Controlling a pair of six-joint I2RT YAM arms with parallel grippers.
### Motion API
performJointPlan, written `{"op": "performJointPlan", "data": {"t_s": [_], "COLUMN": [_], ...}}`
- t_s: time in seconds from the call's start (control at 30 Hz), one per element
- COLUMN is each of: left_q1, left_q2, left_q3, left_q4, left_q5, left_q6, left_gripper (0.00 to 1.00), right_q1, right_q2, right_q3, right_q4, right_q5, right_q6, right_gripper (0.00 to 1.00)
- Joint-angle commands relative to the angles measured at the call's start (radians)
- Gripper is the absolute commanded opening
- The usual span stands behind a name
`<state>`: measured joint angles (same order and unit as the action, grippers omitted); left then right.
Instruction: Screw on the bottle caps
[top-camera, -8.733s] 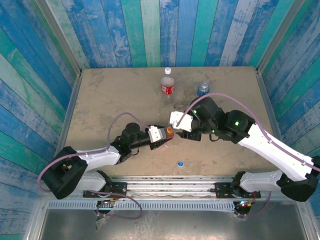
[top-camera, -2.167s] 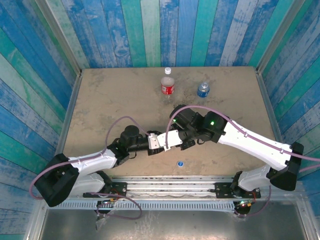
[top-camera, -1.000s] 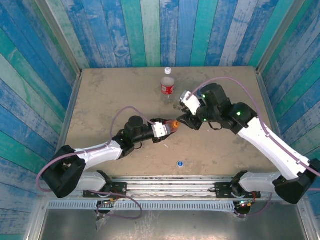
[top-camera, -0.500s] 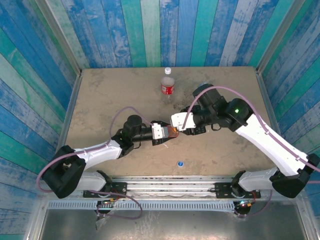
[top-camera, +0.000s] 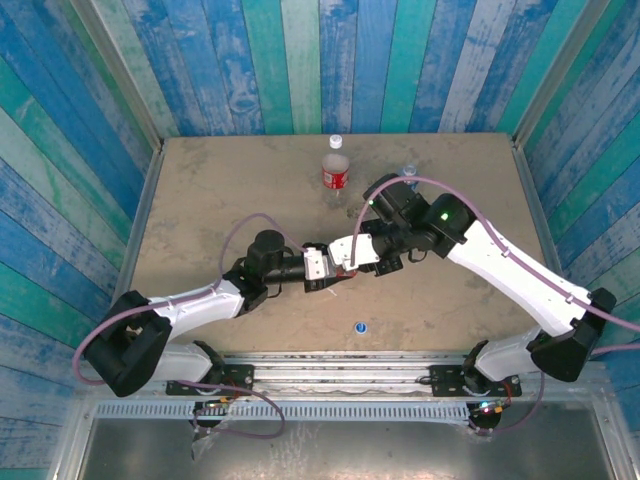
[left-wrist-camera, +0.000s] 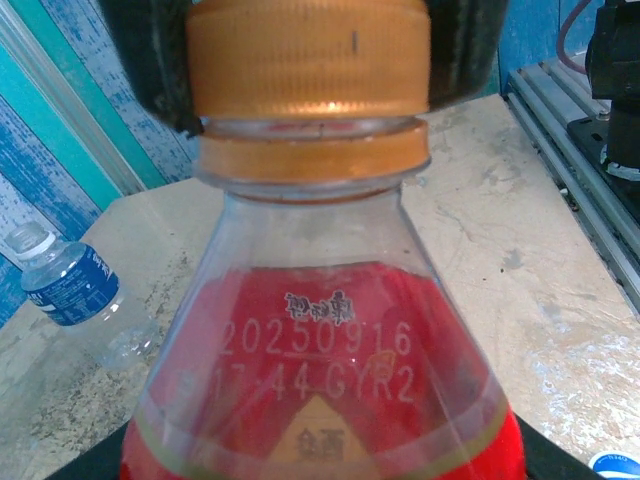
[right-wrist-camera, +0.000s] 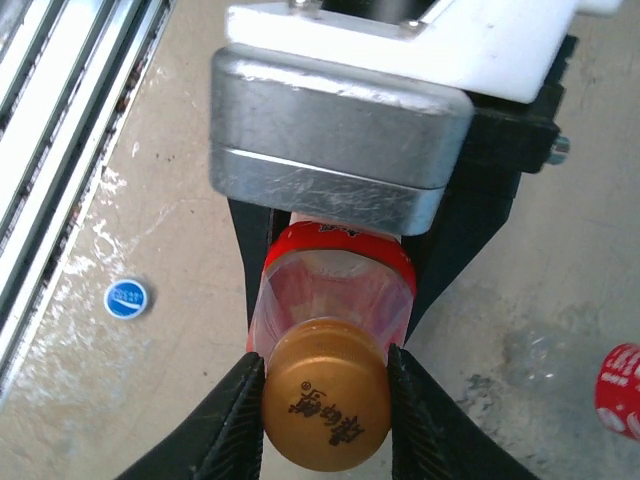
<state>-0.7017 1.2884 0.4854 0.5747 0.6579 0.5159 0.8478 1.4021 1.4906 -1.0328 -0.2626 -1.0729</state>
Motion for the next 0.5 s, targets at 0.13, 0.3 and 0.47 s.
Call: {"op": "performJointPlan", "data": {"t_s": [0.13,0.3,0.47], "left_q1": [0.003,0.004,0.004], "left_q2": [0.025,0.089,0.121], "left_q3": [0.035,0.071,0.106], "left_q4": [0.053,0.158,0.171], "left_q5": [-0.012,-0.095,-0.18], "left_q6": [-0.016,-0.023,-0.004], "left_gripper": [0.53,0.52,0.52], "right_q1": [0.006,0.005,-0.004], "right_q2": [0.001,0.0,0.011], "right_q3": [0.011,-0.006,0.006], "right_q4": [-0.014,0.13,0.188], "right_q5": [0.036,0.217,0.195], "right_q6": [0.159,0.745,1.533], "right_gripper": [0.16,0.01,0.01]}}
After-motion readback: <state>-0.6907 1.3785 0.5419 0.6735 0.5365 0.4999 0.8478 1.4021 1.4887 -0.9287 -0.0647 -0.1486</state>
